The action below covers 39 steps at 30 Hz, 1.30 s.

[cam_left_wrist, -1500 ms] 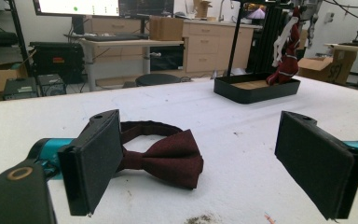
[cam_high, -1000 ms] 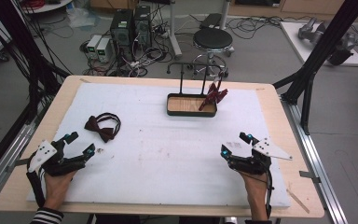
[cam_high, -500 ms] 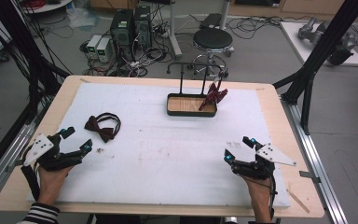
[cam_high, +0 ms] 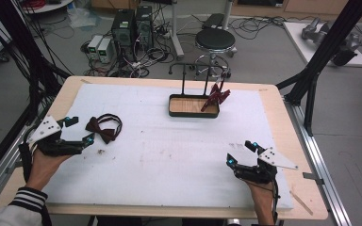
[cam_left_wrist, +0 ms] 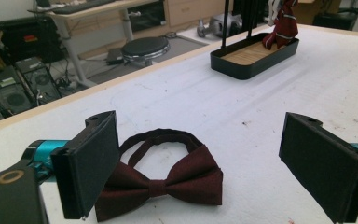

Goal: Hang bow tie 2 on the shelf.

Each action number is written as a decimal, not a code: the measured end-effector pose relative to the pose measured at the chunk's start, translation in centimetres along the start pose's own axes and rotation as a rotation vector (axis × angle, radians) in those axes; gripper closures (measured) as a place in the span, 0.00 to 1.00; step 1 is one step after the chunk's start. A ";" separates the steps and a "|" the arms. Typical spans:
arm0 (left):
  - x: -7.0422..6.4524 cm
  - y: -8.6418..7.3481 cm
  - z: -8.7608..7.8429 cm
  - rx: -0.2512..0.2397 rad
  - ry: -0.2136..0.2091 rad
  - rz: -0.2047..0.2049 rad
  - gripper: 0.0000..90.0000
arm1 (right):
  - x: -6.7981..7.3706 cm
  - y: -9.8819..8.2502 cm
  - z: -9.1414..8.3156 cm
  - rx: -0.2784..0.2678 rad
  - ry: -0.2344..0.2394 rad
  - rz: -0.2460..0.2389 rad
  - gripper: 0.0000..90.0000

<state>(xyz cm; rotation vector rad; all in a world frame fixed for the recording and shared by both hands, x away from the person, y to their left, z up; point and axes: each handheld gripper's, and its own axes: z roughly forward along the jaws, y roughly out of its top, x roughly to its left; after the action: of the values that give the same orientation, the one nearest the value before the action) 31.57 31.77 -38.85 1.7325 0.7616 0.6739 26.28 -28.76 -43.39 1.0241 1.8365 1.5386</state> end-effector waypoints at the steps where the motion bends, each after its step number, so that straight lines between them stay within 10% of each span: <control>1: 0.2 0.2 0.1 0.005 -0.013 -0.002 0.14 | 0.0 0.0 0.0 -0.002 -0.001 -0.001 0.12; 10: 2.0 1.6 1.4 0.083 -0.071 0.000 0.13 | 0.1 -0.4 0.0 -0.019 0.009 0.001 0.12; 39: 4.2 2.6 5.9 0.317 -0.227 0.180 0.13 | -0.4 -1.5 0.0 -0.027 0.013 0.031 0.12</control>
<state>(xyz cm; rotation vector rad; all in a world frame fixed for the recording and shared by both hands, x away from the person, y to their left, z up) 39.11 30.92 -37.65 2.1449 0.5806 0.4819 26.18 -29.17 -44.86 1.0368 1.8119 1.5874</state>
